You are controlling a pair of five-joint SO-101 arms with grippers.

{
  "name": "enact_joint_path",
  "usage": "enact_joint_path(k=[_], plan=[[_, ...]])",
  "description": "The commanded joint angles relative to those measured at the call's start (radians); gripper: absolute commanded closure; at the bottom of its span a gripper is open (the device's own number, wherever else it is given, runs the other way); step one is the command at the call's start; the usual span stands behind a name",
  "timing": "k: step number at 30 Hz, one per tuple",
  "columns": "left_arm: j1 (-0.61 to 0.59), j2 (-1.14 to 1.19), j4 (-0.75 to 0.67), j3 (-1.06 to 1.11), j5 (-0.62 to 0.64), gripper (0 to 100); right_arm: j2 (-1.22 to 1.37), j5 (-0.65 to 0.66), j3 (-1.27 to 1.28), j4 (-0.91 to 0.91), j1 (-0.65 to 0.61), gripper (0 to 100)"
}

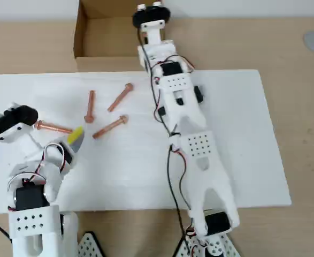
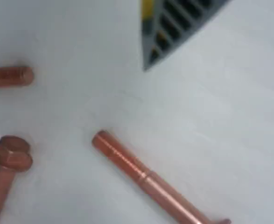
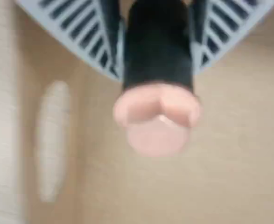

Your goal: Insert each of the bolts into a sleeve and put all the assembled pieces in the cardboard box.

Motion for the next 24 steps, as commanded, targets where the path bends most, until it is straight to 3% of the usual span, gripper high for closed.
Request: enact_joint_path(k=[1,7,13,17,24], plan=[[-0.014,0.004,0.009,-0.008,-0.002,68,-0.031,0.064,-0.067,0.037,0.027,98.5],[-0.014,0.001,0.051,-0.008,-0.002,68,-0.031,0.078,-0.067,0.055,0.027,97.0],[-0.014,0.001,0.052,-0.008,-0.002,68,-0.031,0.075,-0.067,0.114,0.027,77.0],[-0.015,0.001,0.052,-0.009,-0.002,68,-0.031,0.075,-0.104,0.126,0.030,71.4],[-0.193,0.010,0.046,-0.049,0.008,68,-0.031,0.074,-0.285,0.239,0.027,71.3]])
